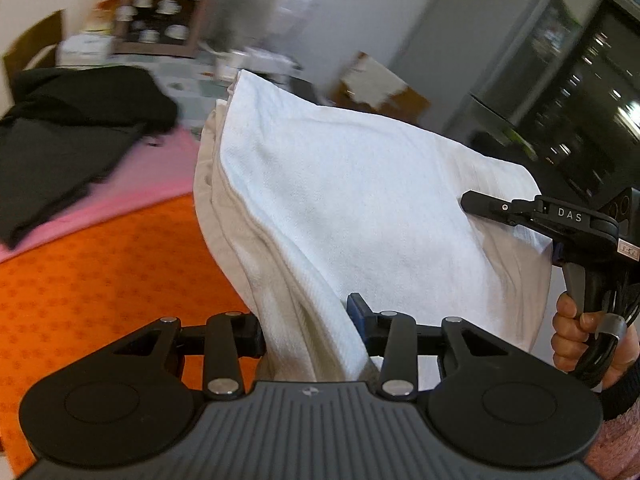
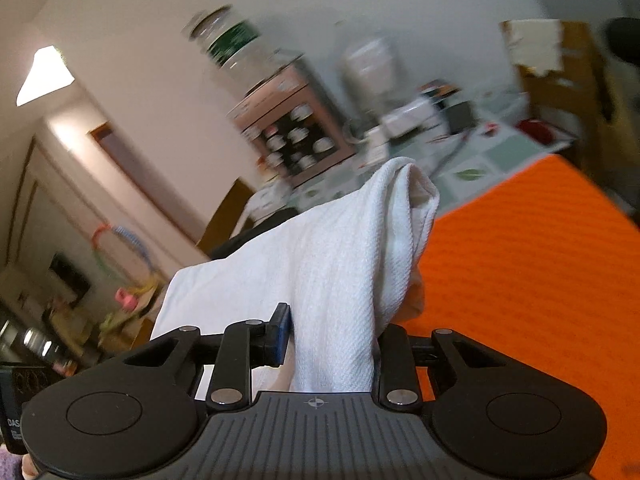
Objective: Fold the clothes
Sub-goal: 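Lift the folded trousers with both grippers and carry them toward the fridge-side chair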
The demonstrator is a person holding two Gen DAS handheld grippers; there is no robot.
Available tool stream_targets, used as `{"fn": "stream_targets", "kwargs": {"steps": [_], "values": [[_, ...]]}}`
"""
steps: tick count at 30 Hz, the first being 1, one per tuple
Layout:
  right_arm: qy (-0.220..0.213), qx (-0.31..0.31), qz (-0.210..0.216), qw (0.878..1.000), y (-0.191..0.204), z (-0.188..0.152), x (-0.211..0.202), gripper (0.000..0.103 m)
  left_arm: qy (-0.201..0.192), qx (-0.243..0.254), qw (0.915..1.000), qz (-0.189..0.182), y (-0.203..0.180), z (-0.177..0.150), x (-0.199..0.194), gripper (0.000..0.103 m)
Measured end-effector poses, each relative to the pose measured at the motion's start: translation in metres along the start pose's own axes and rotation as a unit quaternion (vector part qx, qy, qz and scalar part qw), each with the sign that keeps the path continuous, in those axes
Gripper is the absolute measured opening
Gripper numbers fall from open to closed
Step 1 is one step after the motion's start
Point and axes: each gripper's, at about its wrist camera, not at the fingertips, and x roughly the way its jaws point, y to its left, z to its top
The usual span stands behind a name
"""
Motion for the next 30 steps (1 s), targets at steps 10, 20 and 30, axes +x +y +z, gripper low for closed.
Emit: {"fn": "stream_targets", "kwargs": {"steps": [10, 20, 30], "values": [[-0.059, 0.074, -0.079, 0.992, -0.068, -0.007, -0.115, 0.030, 0.045, 0.069, 0.9928, -0.086, -0.102, 0.014, 0.053, 0.045], [-0.143, 0.086, -0.105, 0.980, -0.167, 0.072, -0.215, 0.030, 0.018, 0.123, 0.9804, -0.153, -0.256, 0.081, 0.135, 0.045], [-0.157, 0.039, -0.088, 0.983, -0.287, 0.234, -0.283, 0.030, -0.027, 0.110, 0.9822, -0.150, -0.425, 0.173, 0.225, 0.043]]}}
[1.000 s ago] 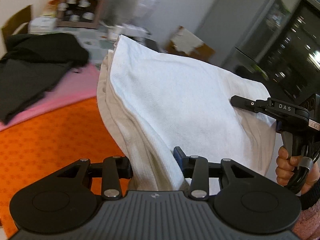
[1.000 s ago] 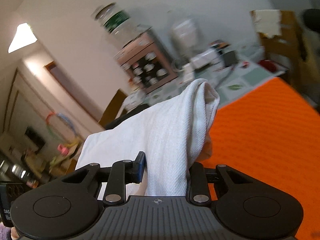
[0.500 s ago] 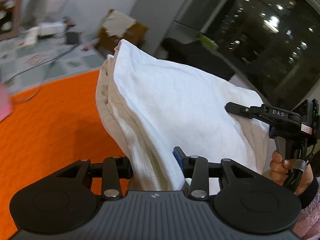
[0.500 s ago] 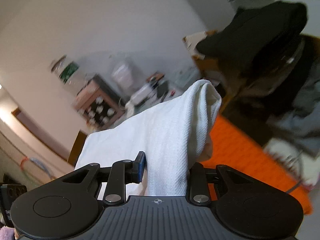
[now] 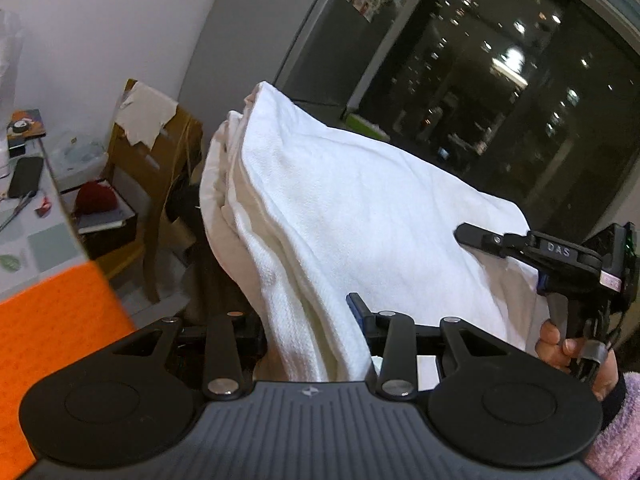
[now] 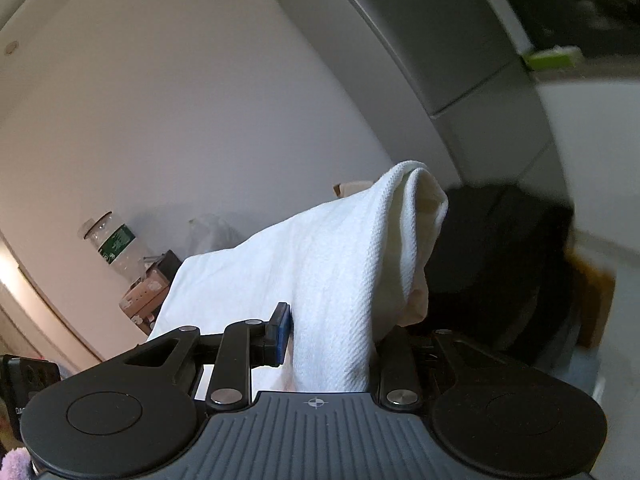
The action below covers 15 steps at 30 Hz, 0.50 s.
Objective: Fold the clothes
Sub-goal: 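Lift the folded trousers with both grippers and carry them toward the fridge-side chair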
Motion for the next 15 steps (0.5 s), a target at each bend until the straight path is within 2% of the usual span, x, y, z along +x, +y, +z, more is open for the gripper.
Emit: {"fn": "stream_targets", "kwargs": {"steps": [4, 8, 15], "values": [[0.047, -0.024, 0.032, 0.998, -0.045, 0.077, 0.030, 0.031, -0.019, -0.030, 0.9991, 0.022, -0.031, 0.023, 0.038, 0.043], [0.108, -0.056, 0.063, 0.991, -0.073, 0.143, 0.075, 0.031, -0.029, -0.069, 0.9965, 0.038, -0.046, 0.038, 0.074, 0.044], [0.203, -0.100, 0.105, 0.968, -0.090, 0.208, 0.167, 0.031, -0.026, -0.117, 0.9906, 0.066, -0.049, 0.054, 0.114, 0.045]]}}
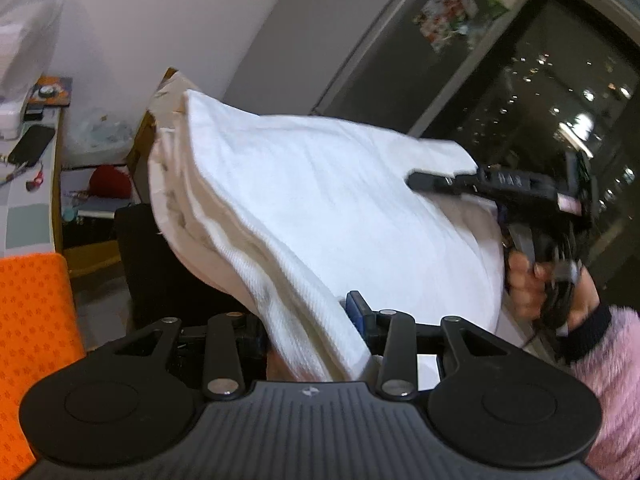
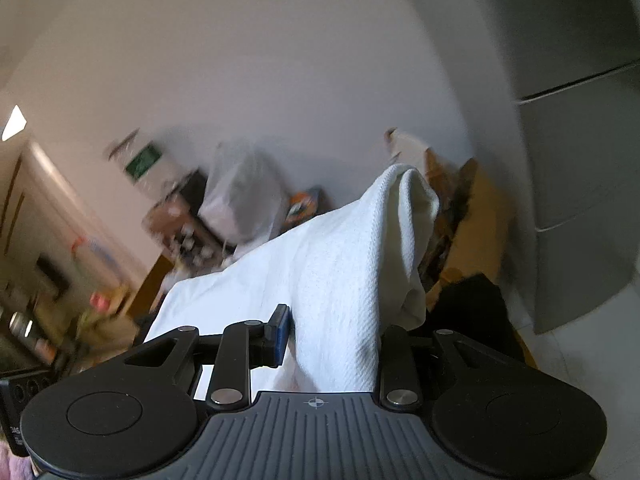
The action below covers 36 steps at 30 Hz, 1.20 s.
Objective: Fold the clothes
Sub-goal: 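Lift the folded trousers with both grippers and carry them toward the fridge-side chair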
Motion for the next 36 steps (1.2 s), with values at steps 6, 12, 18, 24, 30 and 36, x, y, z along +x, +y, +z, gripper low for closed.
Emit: {"fn": "stream_targets", "kwargs": {"steps": [6, 12, 18, 24, 30, 36], "values": [[0.086, -0.017, 0.023, 0.996, -0.029, 0.021, 0.068, 0.034, 0.021, -0.042, 0.9985, 0.028, 0.023, -0.005, 0.023, 0.045], [0.104, 0.003, 0.039, 0.994, -0.068, -0.006, 0.114, 0.051, 0.036, -0.055, 0.9972, 0.035, 0.048, -0.022, 0.046, 0.050], [0.084, 0.034, 0.053, 0.995, -0.098, -0.018, 0.112, 0.079, 0.047, -0.058, 0.9972, 0.006, 0.063, -0.040, 0.046, 0.065], [0.052, 0.033, 0.006, 0.998, -0.096, -0.013, 0.080, 0.083, 0.042, -0.053, 0.9977, 0.005, 0.068, -0.038, 0.029, 0.074], [0.025, -0.017, -0.059, 0.998, -0.071, -0.015, 0.049, 0.083, 0.034, -0.030, 0.9988, 0.017, 0.064, -0.041, 0.017, 0.078], [0.020, -0.088, -0.108, 0.990, -0.028, -0.030, 0.037, 0.083, 0.029, -0.026, 0.9990, 0.023, 0.064, -0.047, 0.013, 0.077]]}}
